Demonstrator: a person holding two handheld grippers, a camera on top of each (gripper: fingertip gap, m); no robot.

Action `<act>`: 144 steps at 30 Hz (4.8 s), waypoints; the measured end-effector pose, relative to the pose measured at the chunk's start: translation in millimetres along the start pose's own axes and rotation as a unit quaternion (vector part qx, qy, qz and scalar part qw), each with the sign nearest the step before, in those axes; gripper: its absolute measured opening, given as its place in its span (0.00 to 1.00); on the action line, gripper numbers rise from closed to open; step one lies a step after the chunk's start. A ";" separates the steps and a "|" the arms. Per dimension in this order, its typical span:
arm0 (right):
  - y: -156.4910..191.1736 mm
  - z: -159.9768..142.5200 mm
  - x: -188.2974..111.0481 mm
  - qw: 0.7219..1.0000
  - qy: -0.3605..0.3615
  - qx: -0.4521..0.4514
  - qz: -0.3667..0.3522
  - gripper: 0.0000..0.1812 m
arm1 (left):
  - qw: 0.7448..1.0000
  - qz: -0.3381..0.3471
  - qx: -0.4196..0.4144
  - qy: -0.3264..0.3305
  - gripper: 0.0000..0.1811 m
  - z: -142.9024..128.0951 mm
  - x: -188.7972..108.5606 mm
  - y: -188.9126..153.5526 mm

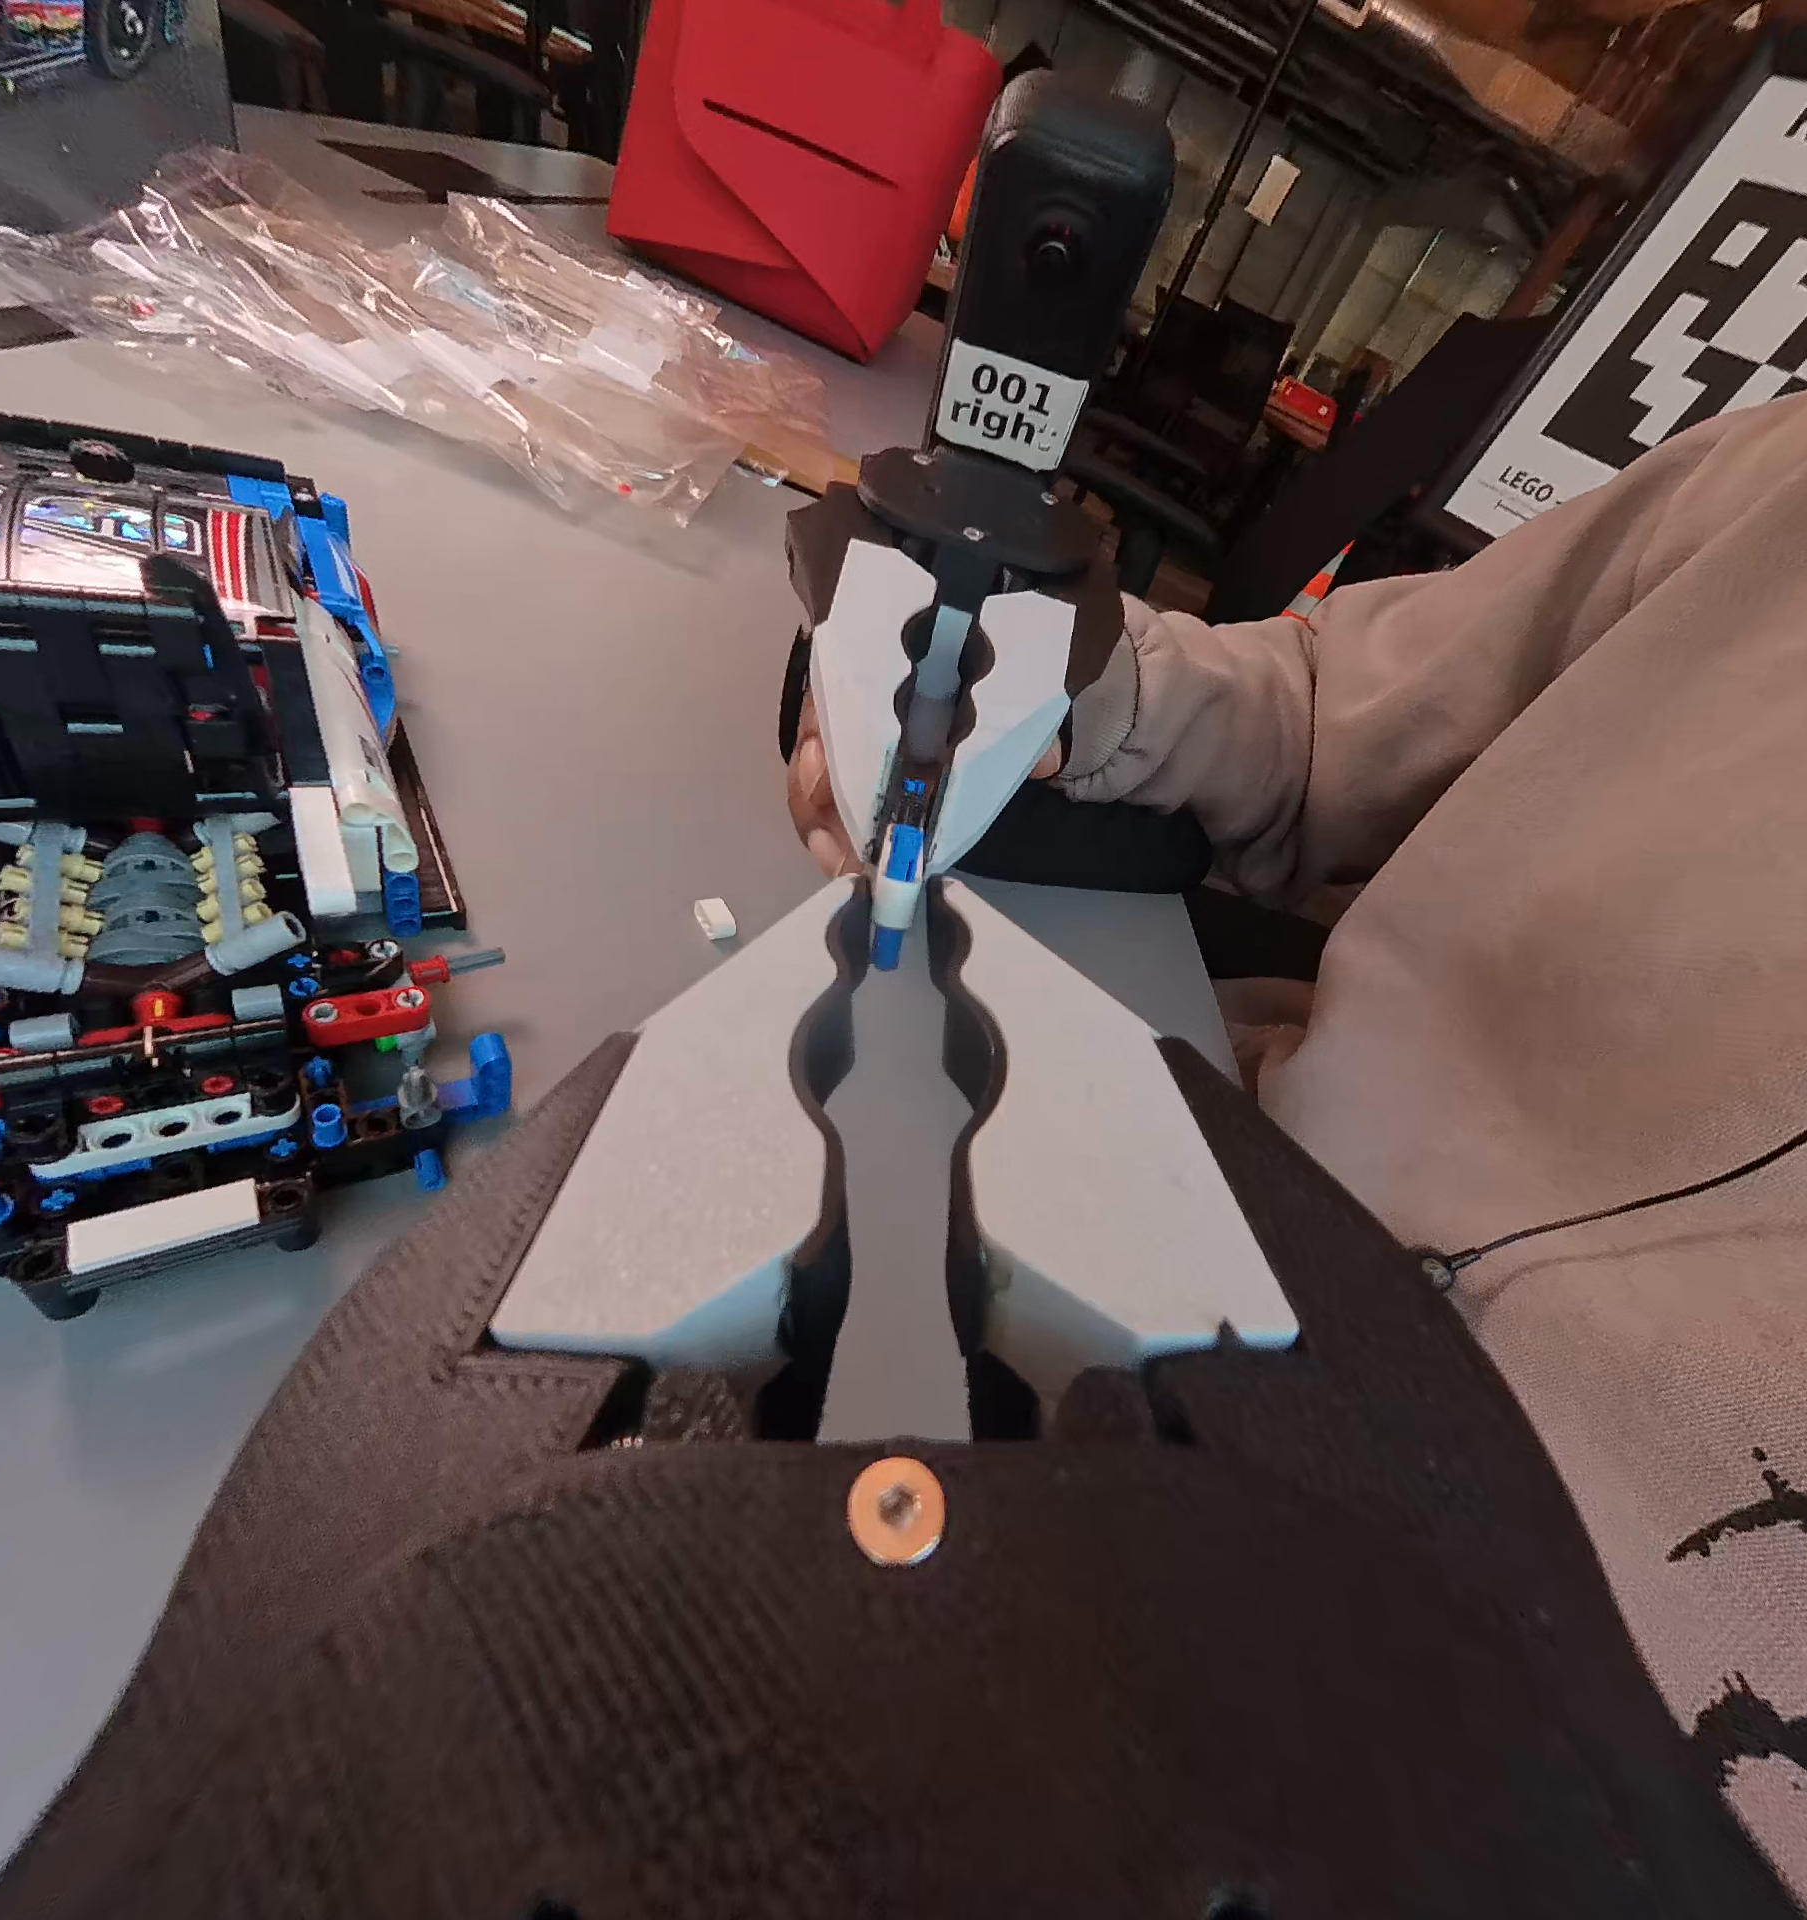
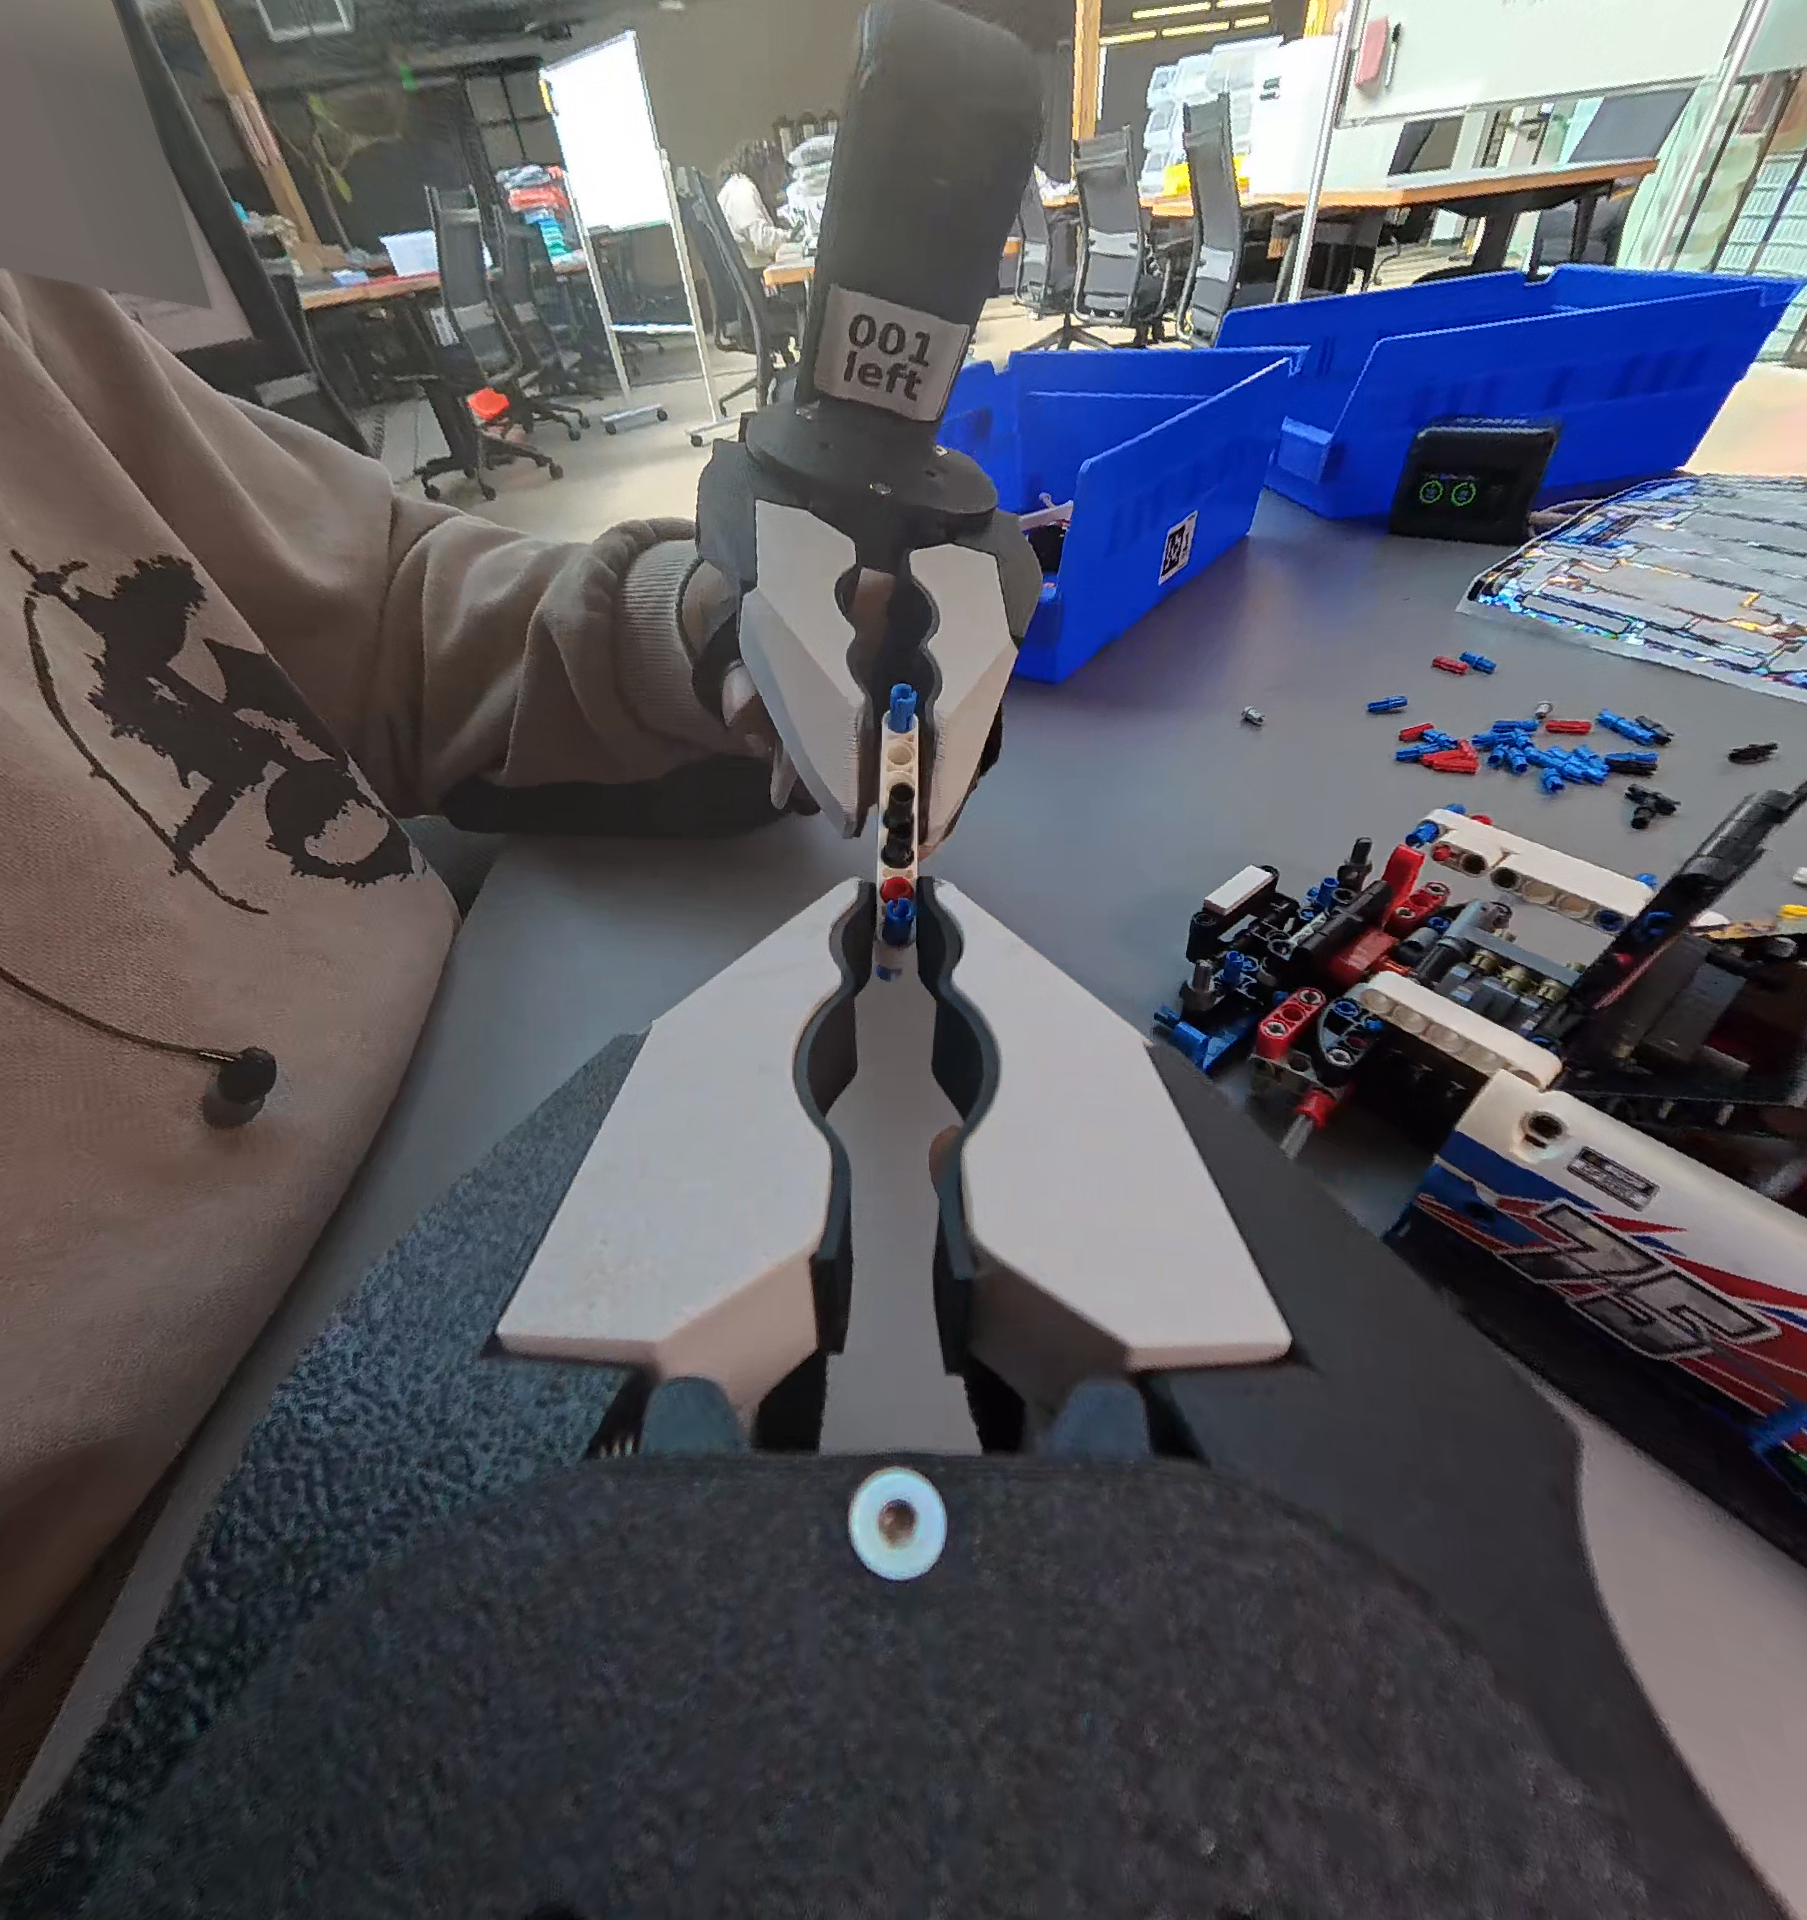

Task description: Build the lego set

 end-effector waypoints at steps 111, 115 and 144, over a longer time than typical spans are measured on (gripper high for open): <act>0.7 -2.4 1.4 0.994 -0.003 0.041 0.102 0.00 | 0.997 -0.001 0.051 0.060 0.04 -7.7 7.7 -16.0; -3.9 21.0 -34.4 0.993 -0.092 0.025 0.075 0.00 | 0.995 0.029 0.039 0.086 0.03 -20.3 -2.1 1.3; -1.1 -32.5 -1.3 0.956 0.269 -0.079 -0.086 0.13 | 0.931 0.031 -0.354 -0.080 0.03 -20.4 -1.7 51.7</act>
Point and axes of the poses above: each gripper's, where its closed fingertips meet, x out along the fingers, z out of its top, y = z × x across the jaws, the point moved 8 cm from there along -x, back along the fingers, and after that the axes turned 15 degrees about z, right-handed, at the moved point
